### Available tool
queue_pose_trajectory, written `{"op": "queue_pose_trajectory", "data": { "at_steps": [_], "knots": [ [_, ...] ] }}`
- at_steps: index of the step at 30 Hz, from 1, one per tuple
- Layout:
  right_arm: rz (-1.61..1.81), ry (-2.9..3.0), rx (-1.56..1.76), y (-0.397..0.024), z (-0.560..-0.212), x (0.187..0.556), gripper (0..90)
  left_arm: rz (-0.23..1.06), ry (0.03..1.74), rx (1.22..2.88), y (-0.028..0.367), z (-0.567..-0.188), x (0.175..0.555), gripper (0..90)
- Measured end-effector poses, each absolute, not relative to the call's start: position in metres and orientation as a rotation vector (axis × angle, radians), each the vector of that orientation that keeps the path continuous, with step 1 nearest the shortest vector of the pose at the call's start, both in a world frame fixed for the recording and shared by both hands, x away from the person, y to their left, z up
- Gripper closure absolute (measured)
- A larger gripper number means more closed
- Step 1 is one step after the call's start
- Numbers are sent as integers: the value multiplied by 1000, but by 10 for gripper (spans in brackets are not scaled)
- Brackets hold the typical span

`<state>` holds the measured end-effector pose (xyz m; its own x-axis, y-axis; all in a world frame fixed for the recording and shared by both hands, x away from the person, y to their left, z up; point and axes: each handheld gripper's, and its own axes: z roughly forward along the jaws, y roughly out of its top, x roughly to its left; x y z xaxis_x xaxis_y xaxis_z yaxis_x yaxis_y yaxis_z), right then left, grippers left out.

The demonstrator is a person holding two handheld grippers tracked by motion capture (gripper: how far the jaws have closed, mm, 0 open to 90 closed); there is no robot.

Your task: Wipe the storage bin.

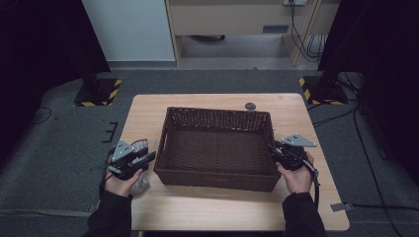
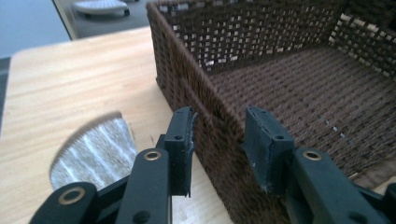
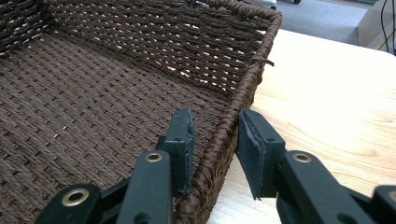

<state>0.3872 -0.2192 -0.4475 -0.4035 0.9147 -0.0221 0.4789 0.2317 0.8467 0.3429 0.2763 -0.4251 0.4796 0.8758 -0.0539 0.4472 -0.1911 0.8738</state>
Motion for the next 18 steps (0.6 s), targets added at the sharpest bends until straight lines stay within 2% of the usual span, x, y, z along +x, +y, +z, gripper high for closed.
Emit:
{"op": "queue_pose_trajectory", "data": {
  "at_steps": [8,9,18],
  "knots": [
    [1080,1979,1275,-220,-448,387,656,548,1102,1889,259,-437,349,627],
    [1088,1976,1281,-219,-448,388,661,520,1108,1885,256,-442,350,654],
    [1104,1974,1276,-223,-450,396,678,536,1122,1887,249,-442,343,651]
  ]
}}
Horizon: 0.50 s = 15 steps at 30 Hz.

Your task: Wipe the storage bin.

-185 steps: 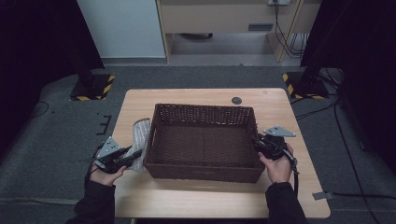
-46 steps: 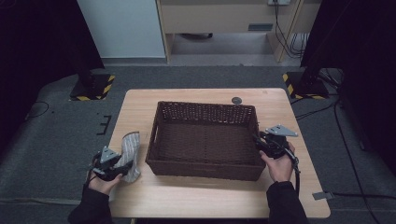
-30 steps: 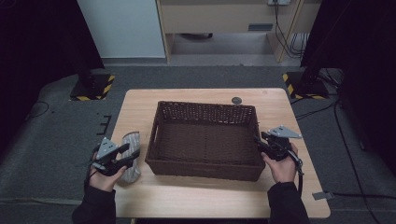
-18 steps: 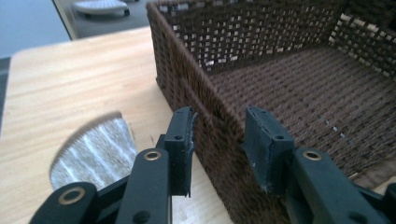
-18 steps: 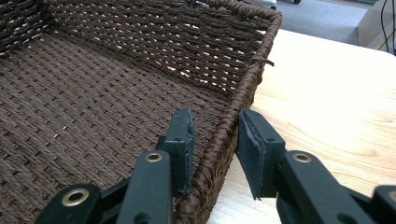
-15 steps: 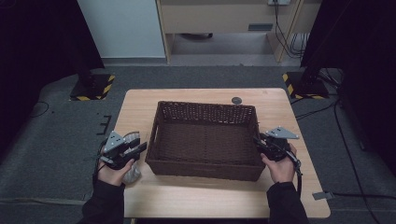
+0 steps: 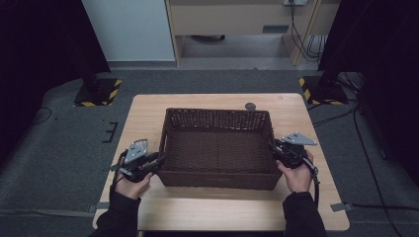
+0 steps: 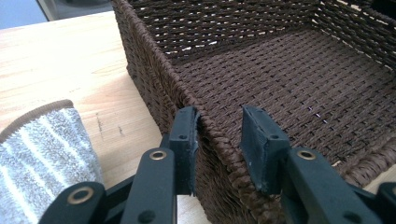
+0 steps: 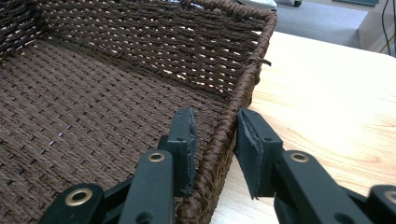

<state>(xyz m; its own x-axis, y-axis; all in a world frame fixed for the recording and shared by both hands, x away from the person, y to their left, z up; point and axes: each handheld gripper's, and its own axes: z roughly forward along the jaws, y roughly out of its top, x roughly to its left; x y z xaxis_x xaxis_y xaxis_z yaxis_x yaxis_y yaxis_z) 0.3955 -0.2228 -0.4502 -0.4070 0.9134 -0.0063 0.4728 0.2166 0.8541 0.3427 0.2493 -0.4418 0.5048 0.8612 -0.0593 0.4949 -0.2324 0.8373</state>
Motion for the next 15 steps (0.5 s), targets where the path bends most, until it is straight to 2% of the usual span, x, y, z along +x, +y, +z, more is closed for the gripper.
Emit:
{"op": "queue_pose_trajectory", "data": {
  "at_steps": [9,12,13,15],
  "knots": [
    [1081,1973,1269,-221,-449,394,678,538,1107,1891,251,-441,343,648],
    [1079,1978,1274,-221,-448,393,669,544,1106,1881,253,-439,342,617],
    [1082,1964,1272,-222,-446,393,614,552,1104,1859,256,-435,341,581],
    [1091,1949,1270,-223,-445,392,589,558,1102,1844,259,-430,340,567]
  ]
}}
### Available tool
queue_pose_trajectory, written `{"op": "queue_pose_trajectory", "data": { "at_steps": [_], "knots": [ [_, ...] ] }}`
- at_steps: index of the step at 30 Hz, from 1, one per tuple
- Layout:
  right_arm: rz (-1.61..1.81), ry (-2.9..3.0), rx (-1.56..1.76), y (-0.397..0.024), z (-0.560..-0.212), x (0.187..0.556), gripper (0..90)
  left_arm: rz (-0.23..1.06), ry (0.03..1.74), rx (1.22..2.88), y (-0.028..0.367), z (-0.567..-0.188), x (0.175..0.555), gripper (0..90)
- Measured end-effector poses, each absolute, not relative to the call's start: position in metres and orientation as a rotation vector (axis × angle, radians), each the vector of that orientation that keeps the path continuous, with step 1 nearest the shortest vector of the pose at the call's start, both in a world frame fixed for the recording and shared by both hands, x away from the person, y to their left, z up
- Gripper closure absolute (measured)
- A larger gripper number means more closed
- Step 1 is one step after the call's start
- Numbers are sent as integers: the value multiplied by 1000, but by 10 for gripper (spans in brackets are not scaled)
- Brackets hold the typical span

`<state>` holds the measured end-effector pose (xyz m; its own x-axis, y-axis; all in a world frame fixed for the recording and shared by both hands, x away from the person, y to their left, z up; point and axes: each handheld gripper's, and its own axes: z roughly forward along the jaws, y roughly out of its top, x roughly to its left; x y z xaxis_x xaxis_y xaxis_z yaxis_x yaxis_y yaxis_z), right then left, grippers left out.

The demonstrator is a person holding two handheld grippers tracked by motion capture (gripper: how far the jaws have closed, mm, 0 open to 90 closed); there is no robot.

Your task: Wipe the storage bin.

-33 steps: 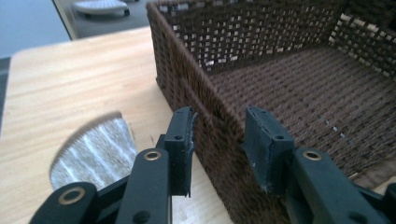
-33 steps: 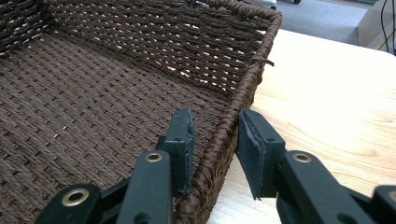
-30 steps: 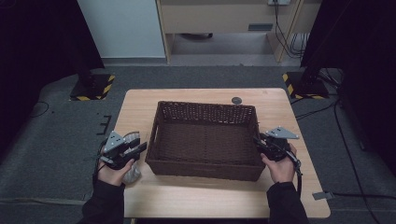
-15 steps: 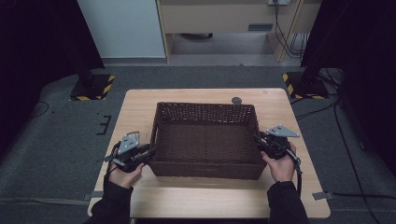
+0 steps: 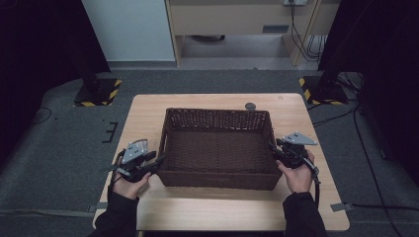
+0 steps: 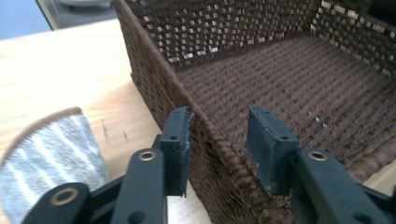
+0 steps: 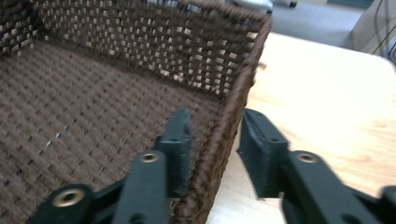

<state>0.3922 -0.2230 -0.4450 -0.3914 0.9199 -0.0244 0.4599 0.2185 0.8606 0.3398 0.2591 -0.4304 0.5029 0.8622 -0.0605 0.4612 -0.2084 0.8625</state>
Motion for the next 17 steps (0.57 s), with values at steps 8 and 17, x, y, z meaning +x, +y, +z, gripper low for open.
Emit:
{"op": "queue_pose_trajectory", "data": {
  "at_steps": [8,17],
  "knots": [
    [1200,1809,1296,-253,-432,384,368,619,1145,1736,300,-421,341,427],
    [1216,1757,1359,-277,-441,384,290,677,1258,1678,345,-441,348,343]
  ]
}}
